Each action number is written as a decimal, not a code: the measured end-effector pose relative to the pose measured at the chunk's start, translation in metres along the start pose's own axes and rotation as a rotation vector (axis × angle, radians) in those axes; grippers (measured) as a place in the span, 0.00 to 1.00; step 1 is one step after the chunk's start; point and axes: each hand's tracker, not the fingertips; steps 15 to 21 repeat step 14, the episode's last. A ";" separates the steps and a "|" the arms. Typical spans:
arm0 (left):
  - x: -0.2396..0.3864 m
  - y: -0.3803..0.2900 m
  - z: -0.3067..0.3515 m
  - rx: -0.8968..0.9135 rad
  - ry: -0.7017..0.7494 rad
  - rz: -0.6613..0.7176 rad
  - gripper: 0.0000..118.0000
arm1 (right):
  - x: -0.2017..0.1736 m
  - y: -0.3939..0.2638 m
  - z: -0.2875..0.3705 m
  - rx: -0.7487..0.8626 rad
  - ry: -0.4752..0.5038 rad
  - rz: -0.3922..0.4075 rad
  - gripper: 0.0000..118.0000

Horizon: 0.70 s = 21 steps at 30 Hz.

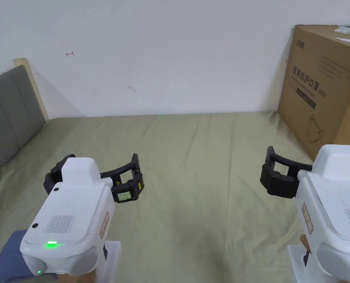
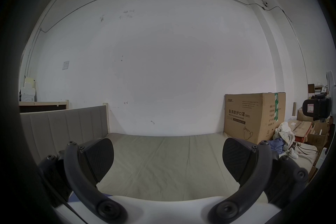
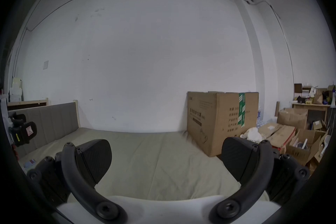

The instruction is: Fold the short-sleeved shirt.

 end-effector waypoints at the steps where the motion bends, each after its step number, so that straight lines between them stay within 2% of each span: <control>1: 0.000 0.000 0.000 0.000 -0.002 -0.001 1.00 | 0.000 0.000 0.000 0.003 -0.001 0.010 1.00; 21: 0.000 -0.001 0.003 0.007 -0.002 -0.012 1.00 | 0.001 -0.001 0.001 -0.005 0.016 0.011 1.00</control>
